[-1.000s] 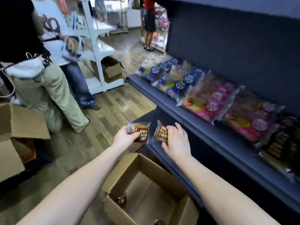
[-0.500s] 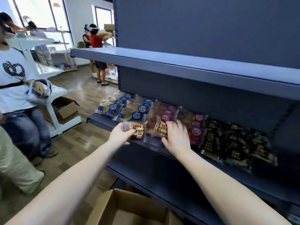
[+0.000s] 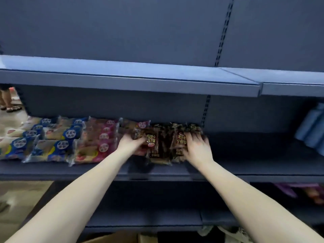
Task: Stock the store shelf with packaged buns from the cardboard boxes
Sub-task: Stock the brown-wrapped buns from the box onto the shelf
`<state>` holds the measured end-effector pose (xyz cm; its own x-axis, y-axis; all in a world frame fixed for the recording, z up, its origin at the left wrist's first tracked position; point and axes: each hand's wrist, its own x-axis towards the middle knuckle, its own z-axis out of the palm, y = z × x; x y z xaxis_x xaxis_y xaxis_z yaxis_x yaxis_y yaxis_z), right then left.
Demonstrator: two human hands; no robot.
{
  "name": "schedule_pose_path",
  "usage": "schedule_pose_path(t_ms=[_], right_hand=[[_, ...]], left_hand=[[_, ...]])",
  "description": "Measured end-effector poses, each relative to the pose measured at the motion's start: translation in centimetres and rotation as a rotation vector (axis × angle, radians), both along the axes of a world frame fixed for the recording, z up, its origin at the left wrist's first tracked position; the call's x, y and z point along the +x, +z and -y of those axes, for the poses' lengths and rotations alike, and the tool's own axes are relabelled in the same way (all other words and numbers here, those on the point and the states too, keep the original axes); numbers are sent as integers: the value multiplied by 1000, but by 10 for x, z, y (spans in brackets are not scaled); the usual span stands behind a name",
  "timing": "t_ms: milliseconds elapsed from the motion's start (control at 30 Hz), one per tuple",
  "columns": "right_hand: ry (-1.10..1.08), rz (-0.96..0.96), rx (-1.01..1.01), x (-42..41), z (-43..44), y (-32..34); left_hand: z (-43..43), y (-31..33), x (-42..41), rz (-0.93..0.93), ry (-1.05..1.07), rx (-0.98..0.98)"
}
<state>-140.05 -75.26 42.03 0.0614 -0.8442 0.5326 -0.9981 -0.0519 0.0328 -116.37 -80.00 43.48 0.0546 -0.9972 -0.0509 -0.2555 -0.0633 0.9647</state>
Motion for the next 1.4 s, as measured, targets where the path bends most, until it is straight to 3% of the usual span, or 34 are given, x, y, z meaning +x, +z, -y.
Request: schedule_pose_path(t_ms=[367, 567, 1167, 1400], right_hand=[[-157, 19, -2, -100, -32, -21], [-141, 32, 80, -113, -23, -43], [-7, 234, 324, -98, 34, -68], [-3, 96, 421, -92, 49, -79]], left_hand=[[-1, -11, -122, 82, -263, -19], [0, -14, -139, 153, -256, -33], [20, -47, -140, 116, -164, 71], [22, -54, -141, 52, -149, 113]])
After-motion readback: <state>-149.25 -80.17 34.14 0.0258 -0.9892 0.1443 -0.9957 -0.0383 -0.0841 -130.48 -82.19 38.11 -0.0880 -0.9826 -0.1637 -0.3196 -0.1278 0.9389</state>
